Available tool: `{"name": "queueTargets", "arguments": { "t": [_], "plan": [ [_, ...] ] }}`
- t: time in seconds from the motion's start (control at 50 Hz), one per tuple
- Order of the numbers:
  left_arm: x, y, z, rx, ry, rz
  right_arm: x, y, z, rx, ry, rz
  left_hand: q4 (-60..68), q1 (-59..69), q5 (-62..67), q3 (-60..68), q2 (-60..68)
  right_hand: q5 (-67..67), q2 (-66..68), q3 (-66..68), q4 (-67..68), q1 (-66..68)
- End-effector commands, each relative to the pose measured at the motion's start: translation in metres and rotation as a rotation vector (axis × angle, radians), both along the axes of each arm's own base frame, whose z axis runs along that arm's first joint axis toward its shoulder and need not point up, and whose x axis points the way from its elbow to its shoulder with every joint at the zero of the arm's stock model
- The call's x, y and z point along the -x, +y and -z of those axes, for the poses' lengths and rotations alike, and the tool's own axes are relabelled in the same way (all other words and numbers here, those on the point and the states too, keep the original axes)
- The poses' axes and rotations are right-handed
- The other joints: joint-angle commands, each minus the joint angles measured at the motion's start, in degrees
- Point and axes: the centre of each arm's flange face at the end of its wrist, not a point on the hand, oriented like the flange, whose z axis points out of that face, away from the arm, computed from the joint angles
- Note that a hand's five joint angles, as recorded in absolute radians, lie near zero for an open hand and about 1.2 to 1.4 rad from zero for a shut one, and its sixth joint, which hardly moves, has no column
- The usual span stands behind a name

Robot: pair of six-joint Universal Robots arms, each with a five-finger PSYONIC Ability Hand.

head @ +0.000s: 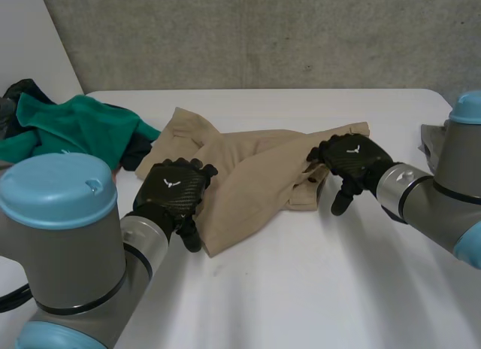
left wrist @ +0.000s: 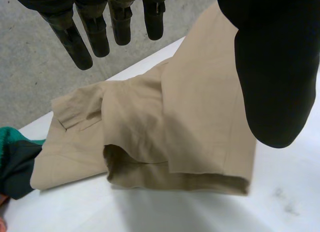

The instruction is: Fold the laundry.

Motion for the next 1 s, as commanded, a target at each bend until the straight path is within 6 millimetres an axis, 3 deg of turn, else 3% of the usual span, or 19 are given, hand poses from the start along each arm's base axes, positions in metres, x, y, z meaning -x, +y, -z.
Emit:
{"name": "queueTargets", "arguments": {
  "t": [0.02, 0.22, 0.3, 0.42, 0.44, 0.52, 0.54, 0.66, 0.84, 0.96, 1.0],
  "plan": [
    [0.009, 0.001, -0.001, -0.096, 0.068, -0.022, -0.003, -0.020, -0.015, 0.136, -0.040, 0.033, -1.5, -1.6, -2.9, -2.2, -1.7, -1.8, -4.1, -3.0, -3.8, -6.0],
    [0.043, -0.004, 0.022, -0.134, 0.041, -0.045, -0.013, -0.063, -0.010, 0.310, -0.009, 0.127, -1.5, -1.6, -2.9, -2.2, -1.7, -6.0, -8.3, -7.2, -8.0, -10.2],
    [0.055, -0.009, 0.034, -0.150, 0.031, -0.117, -0.019, -0.089, 0.005, 0.393, 0.055, 0.138, -1.5, -1.6, -2.9, -2.2, -1.7, -6.0, -8.3, -7.2, -8.0, -10.2],
    [0.062, -0.007, 0.043, -0.170, -0.002, -0.202, -0.024, -0.102, 0.030, 0.381, 0.125, 0.122, -1.5, -1.6, -2.9, -2.2, -1.7, -3.0, -5.3, -4.2, -5.0, -7.2],
    [0.063, -0.007, 0.044, -0.164, -0.008, -0.214, -0.024, -0.103, 0.033, 0.374, 0.127, 0.119, -1.5, -1.6, -2.9, -2.2, -1.7, 0.5, -1.8, -0.7, -1.5, -3.7],
    [0.068, -0.009, 0.044, -0.112, -0.018, -0.266, -0.027, -0.102, 0.037, 0.357, 0.118, 0.109, -1.5, -1.6, -2.9, -2.2, -1.7, 54.1, 51.8, 52.8, 52.0, 49.9],
    [0.069, -0.011, 0.043, -0.094, -0.025, -0.284, -0.028, -0.100, 0.034, 0.356, 0.106, 0.101, -1.5, -1.6, -2.9, -2.2, -1.7, 63.1, 60.7, 61.8, 61.0, 58.9],
    [0.070, -0.014, 0.046, -0.076, -0.053, -0.288, -0.029, -0.084, 0.010, 0.333, 0.028, 0.095, -1.5, -1.6, -2.9, -2.2, -1.7, 63.2, 60.8, 61.9, 61.1, 59.0],
    [0.080, -0.010, 0.060, -0.066, -0.100, -0.248, -0.030, -0.047, -0.060, 0.320, -0.163, 0.138, -1.5, -1.6, -2.9, -2.2, -1.7, 63.2, 60.8, 61.9, 61.1, 59.0],
    [0.078, -0.006, 0.055, -0.065, -0.089, -0.260, -0.027, -0.037, -0.083, 0.325, -0.203, 0.189, -1.3, -1.4, -2.7, -2.0, -1.5, 63.2, 60.8, 61.9, 61.1, 59.0],
    [0.079, -0.003, 0.053, -0.067, -0.079, -0.252, -0.028, -0.034, -0.083, 0.318, -0.203, 0.191, 6.1, 6.0, 4.7, 5.4, 5.8, 63.2, 60.8, 61.9, 61.1, 59.0]
  ]
}}
